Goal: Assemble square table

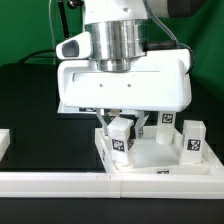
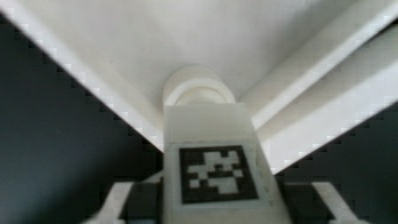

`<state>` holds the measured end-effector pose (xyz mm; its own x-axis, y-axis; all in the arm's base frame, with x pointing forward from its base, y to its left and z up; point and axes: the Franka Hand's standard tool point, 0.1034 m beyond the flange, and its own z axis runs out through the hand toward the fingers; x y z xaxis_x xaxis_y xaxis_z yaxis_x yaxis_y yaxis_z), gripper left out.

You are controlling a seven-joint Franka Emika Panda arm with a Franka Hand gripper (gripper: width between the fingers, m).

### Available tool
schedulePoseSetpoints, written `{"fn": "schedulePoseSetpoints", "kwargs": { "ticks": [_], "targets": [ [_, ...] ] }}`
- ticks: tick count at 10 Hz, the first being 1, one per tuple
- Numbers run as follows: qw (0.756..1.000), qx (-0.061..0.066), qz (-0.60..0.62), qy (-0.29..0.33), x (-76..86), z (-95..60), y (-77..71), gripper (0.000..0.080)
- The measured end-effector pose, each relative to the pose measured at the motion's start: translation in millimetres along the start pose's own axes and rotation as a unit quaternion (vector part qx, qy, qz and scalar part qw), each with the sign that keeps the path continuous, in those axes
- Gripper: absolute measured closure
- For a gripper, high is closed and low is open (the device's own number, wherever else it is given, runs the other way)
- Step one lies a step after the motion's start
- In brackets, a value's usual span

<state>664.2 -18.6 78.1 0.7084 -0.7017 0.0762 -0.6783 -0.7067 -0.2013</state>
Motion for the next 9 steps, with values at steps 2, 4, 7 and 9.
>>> {"fn": "schedulePoseSetpoints", "kwargs": {
  "ticks": [2, 4, 7, 9],
  "targets": [
    [0.988, -0.002, 0.151, -0.001, -7.1, 2.0, -3.1, 0.0508],
    [0.957, 0.003, 0.291, -0.008, -13.4, 4.0, -7.1, 0.0508],
    [0.907, 0.013, 0.421, -0.020, -15.3, 6.0, -11.7, 0.0508],
    [0.912, 0.013, 0.409, -0.020, -15.9, 6.3, -12.0, 0.0396]
  ]
}}
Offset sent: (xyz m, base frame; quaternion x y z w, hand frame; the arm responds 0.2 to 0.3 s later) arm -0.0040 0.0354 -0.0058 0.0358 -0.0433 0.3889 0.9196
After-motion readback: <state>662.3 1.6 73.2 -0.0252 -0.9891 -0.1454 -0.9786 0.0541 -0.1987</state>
